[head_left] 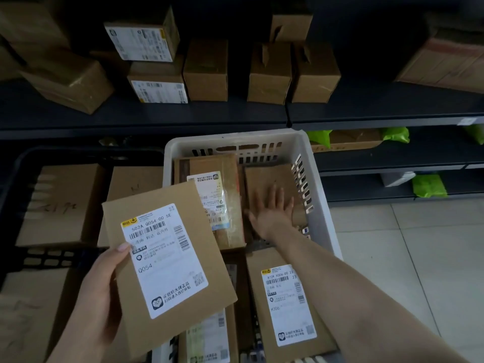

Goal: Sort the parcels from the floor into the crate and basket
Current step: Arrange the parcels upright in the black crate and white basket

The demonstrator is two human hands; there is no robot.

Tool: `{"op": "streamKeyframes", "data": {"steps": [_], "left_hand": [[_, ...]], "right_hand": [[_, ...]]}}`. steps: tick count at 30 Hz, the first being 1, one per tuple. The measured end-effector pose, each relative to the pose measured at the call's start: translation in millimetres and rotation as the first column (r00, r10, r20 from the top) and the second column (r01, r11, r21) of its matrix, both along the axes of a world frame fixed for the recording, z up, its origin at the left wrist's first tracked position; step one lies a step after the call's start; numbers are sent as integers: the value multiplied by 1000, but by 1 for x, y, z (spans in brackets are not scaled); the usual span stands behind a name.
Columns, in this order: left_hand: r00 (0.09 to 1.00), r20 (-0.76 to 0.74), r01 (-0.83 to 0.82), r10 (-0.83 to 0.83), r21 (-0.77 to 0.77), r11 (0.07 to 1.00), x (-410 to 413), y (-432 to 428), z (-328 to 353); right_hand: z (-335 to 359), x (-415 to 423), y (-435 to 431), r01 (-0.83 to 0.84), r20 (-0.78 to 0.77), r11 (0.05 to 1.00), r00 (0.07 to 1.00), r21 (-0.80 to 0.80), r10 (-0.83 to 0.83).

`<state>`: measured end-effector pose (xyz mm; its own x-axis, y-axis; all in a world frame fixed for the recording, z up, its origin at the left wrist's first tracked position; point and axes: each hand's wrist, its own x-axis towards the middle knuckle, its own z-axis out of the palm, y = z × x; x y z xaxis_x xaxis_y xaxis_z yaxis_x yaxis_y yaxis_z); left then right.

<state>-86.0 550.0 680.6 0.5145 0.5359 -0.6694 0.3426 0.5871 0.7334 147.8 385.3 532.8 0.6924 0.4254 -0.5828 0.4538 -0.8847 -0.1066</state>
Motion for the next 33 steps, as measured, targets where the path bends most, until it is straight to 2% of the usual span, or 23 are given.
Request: {"op": "streamKeyframes", "data": {"steps": [3, 6, 10, 13, 16, 19, 20, 23, 24, 26, 27, 28, 29, 30, 31, 32, 33], "left_hand": [[1000, 6, -24, 24, -2, 1000, 5, 5, -6], [1000, -6, -29, 30, 96, 995, 10, 7, -13], [996, 54, 66, -67, 22, 998, 24, -7, -12], [995, 55, 79, -79, 18, 997, 41, -12, -11], [993, 40, 107, -110, 65, 992, 54, -17, -10], [993, 18, 111, -113, 87, 990, 54, -21, -12], [994, 5, 107, -108, 82, 991, 53, -21, -12], [992, -12, 124, -124, 78, 989, 54, -25, -12], [989, -8, 146, -146, 83, 986, 58, -27, -8], [978, 15, 207, -208, 80, 975, 70, -32, 2], [971, 24, 237, -239, 78, 968, 80, -35, 6], [965, 28, 258, -260, 73, 963, 90, -39, 10], [963, 33, 265, -268, 73, 961, 101, -43, 13], [963, 46, 261, -264, 64, 963, 111, -47, 14], [962, 57, 264, -268, 57, 963, 122, -50, 16], [958, 64, 277, -280, 42, 960, 133, -54, 18], [955, 63, 288, -290, 28, 957, 144, -57, 20]], "right_hand": [[-33, 1, -14, -90, -193, 993, 978, -81, 73], [-37, 24, -11, -133, -268, 985, 958, -106, 101], [-41, 25, -21, -232, -325, 966, 927, -111, 185], [-51, 19, -39, -333, -237, 936, 924, -112, 300], [-55, 28, -36, -359, -127, 926, 930, -117, 344], [-50, 35, -23, -377, 68, 919, 920, -113, 386], [-48, 37, -21, -360, 77, 928, 927, -98, 368], [-58, 41, -24, -293, -56, 956, 955, -16, 291], [-50, 40, -24, -222, -99, 974, 969, 49, 226], [-24, 40, -21, 106, -182, 962, 981, 251, -61], [-2, 38, -20, 335, -283, 868, 929, 367, -239], [25, 35, -24, 563, -477, 694, 808, 449, -346], [52, 31, -29, 755, -690, 481, 632, 446, -351], [80, 26, -36, 857, -830, 334, 486, 392, -275], [103, 22, -45, 903, -905, 240, 398, 357, -150], [124, 18, -55, 916, -929, 195, 366, 351, -50], [138, 16, -63, 907, -920, 169, 391, 385, -4]]}}
